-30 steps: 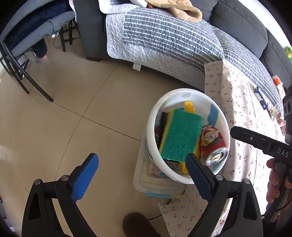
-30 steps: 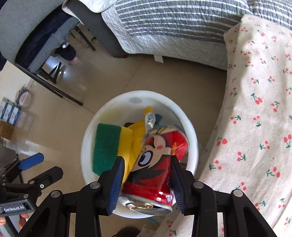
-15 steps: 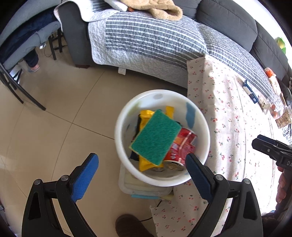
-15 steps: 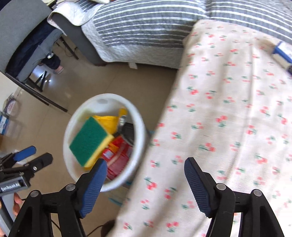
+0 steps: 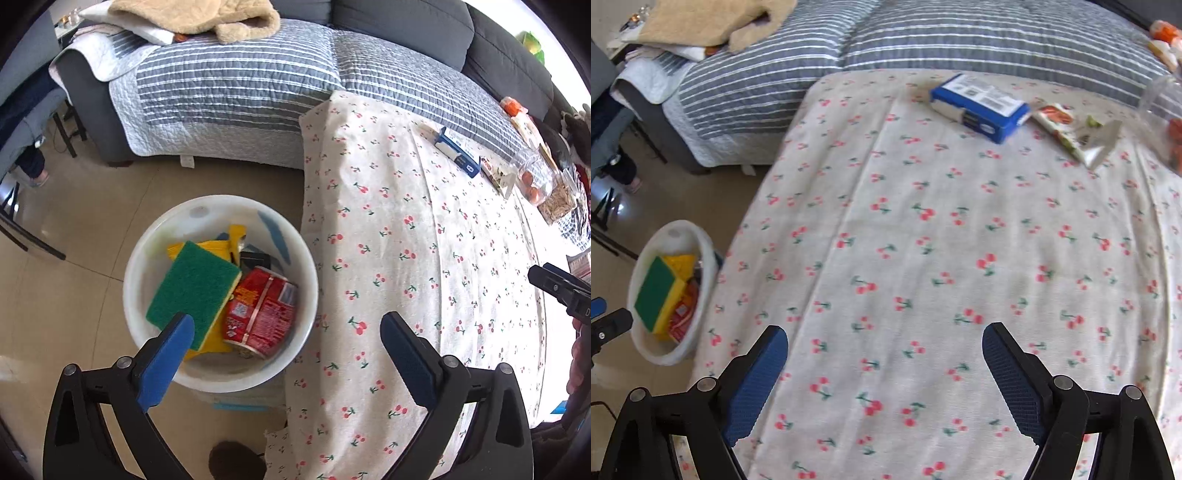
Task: Collect trash
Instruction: 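Move the left gripper to the table and grasp the blue box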
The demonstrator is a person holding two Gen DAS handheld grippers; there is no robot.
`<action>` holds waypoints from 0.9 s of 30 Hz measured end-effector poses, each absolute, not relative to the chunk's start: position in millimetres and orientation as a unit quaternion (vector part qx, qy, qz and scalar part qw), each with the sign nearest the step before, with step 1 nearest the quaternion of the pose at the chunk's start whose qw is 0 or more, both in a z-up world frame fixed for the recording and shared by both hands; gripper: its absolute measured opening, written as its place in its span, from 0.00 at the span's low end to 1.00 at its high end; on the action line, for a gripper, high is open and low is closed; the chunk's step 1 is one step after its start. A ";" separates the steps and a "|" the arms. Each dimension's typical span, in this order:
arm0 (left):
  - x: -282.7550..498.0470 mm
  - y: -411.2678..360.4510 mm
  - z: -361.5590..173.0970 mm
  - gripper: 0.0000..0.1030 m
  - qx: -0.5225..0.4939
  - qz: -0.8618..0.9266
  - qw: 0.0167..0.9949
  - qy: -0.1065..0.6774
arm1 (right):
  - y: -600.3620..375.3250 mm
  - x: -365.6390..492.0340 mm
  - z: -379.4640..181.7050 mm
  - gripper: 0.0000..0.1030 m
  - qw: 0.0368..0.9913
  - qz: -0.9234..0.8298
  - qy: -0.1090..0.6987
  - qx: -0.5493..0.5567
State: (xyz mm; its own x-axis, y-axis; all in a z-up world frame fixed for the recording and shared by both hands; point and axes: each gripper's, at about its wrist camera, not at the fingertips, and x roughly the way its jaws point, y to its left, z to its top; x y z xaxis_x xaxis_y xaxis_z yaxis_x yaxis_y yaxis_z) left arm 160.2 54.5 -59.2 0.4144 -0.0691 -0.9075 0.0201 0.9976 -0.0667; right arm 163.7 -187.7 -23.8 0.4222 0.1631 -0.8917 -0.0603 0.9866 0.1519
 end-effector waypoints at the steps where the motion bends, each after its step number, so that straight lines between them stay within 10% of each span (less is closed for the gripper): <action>1: 162.7 46.3 -59.2 1.00 -0.018 -0.027 0.842 0.539 | -196.5 163.4 -21.8 0.87 0.844 0.059 0.530 0.050; 27: 357.8 -221.3 -66.5 1.00 0.141 -0.185 0.848 0.475 | -395.4 147.6 -4.6 0.96 0.838 -0.068 0.524 0.132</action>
State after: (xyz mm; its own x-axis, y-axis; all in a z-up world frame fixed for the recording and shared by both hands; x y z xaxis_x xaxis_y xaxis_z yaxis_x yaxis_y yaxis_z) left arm 357.8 -221.3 -66.5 0.4791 -0.1802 -0.8591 0.4488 0.8914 0.0634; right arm 147.6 -395.4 -4.6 0.4409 0.0255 -0.8972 0.2520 0.9559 0.1510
